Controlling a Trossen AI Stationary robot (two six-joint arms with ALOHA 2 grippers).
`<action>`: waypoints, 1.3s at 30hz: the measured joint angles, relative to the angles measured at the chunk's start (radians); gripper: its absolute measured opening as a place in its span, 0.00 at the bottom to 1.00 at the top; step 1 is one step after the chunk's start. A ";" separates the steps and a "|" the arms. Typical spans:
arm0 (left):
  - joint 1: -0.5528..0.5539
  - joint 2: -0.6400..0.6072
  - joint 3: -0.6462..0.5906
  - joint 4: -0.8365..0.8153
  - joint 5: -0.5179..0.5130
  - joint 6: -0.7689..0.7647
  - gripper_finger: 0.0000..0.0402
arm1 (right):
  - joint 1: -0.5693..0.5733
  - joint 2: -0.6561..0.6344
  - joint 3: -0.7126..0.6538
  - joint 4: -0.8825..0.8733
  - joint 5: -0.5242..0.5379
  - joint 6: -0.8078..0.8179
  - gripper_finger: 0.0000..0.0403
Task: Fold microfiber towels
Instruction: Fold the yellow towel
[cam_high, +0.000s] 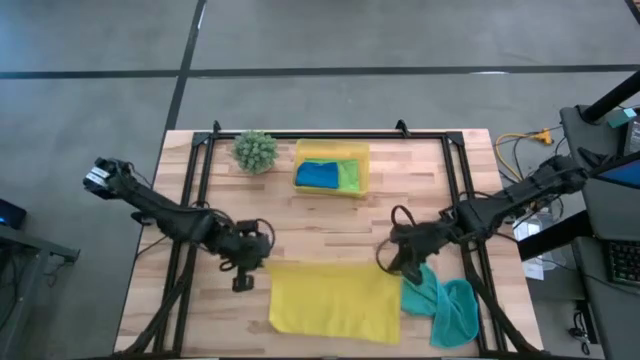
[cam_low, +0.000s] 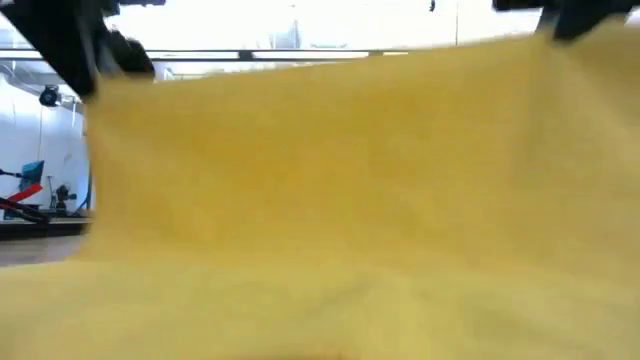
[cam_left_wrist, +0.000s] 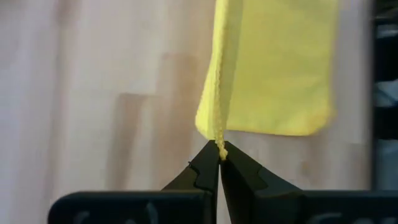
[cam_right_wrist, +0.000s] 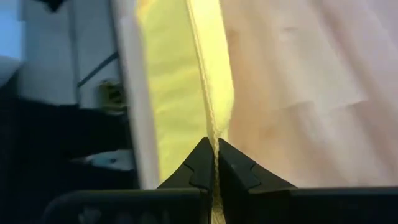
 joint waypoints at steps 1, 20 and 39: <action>0.019 0.001 -0.019 0.008 -0.023 0.005 0.00 | -0.021 0.003 -0.012 -0.002 0.002 -0.014 0.02; 0.410 0.003 -0.238 0.341 -0.091 0.257 0.00 | -0.423 0.091 -0.098 0.002 0.027 -0.340 0.02; 0.492 0.145 -0.274 0.332 -0.147 0.288 0.01 | -0.521 0.276 -0.093 0.005 0.110 -0.351 0.02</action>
